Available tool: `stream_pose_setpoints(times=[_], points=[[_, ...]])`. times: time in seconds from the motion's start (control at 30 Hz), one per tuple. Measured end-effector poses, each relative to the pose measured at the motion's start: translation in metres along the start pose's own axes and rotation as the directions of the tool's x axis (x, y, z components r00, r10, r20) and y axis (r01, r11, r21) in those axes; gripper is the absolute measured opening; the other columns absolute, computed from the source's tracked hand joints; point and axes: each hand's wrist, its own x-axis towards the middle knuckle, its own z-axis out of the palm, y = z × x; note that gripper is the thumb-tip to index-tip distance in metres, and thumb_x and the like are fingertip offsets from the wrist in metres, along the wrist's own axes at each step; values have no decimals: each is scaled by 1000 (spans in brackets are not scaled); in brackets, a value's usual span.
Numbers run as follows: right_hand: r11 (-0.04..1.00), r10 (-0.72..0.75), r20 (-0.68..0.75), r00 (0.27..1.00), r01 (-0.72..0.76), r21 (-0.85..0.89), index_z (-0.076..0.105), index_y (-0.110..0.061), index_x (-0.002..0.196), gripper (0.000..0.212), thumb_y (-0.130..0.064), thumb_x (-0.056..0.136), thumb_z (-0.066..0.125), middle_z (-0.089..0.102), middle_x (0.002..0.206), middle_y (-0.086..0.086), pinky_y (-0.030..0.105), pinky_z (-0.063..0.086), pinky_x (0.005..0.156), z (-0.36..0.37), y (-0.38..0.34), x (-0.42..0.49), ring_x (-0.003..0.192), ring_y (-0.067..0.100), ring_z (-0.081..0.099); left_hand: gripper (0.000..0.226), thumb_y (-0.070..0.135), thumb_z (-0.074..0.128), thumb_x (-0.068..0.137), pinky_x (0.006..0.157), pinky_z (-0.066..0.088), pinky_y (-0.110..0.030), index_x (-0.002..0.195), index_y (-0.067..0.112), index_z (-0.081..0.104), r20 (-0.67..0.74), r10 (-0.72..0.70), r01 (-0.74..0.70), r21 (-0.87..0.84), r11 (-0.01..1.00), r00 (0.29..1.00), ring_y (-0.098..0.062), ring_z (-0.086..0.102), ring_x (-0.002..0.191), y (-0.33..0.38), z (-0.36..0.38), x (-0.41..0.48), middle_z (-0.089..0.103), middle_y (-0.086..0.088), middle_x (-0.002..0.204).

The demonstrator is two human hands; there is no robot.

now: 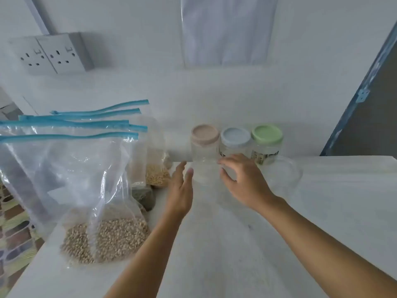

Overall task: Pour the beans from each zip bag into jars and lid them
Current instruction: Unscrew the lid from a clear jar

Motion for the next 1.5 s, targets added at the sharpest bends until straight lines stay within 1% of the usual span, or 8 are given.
stream_pose_setpoints(times=[0.17,0.3,0.7,0.9,1.0,1.13,1.27,1.5], points=[[965,-49,183,982,94,-244,73,-10,116,33,-28,98,52,72,118,2,43,45,95,30,-1,19,112,27,64,40,47,23,111,93,41,-20,128,45,59,146,-145,184,-305,935,979,19,56,111,-4,8,10,67,33,115],[945,-96,183,979,147,-291,76,-12,102,27,-27,97,55,73,109,1,42,45,91,39,0,19,106,27,66,40,50,23,110,111,41,-34,128,48,58,208,-195,260,-355,898,958,-5,56,129,-13,4,11,67,23,127],[982,-161,165,973,142,122,72,-16,97,17,-29,91,65,60,94,-8,30,50,84,9,-14,-54,97,12,55,50,65,38,97,110,44,-47,143,50,49,403,-132,222,-186,957,906,-9,56,130,-31,-23,-76,61,14,140],[970,-107,188,976,60,237,68,-14,90,7,-15,86,73,55,95,-3,36,47,92,-24,-5,-103,104,21,57,46,34,45,99,112,42,-53,145,36,46,551,-50,152,-140,978,833,-20,57,129,-28,-11,-108,61,4,139],[971,-54,212,976,2,240,67,-15,92,10,-16,86,76,53,101,-4,34,45,95,-38,-1,-116,111,20,56,69,25,63,85,109,47,-44,149,30,38,589,-1,82,-112,990,808,-21,54,131,-24,2,-116,56,3,140],[958,84,335,938,-168,232,65,-26,120,33,-36,90,75,41,125,-11,21,40,103,-40,-3,-126,123,8,47,100,36,89,72,108,44,-27,151,41,27,596,92,-120,8,993,798,-9,44,137,-29,26,-120,43,20,142],[895,292,377,879,-390,217,59,-34,132,70,-66,73,78,51,126,-18,24,44,102,-32,-12,-117,118,1,52,104,59,94,56,108,48,-41,143,42,39,490,137,-167,18,986,861,-21,48,134,-32,50,-120,47,12,140],[971,211,225,951,-230,59,67,-23,115,77,-76,59,77,59,104,-16,25,44,88,-22,-11,-110,102,11,49,104,26,100,62,105,52,-36,147,11,41,524,169,-194,-7,981,835,-23,56,129,-41,57,-106,56,-6,134]])
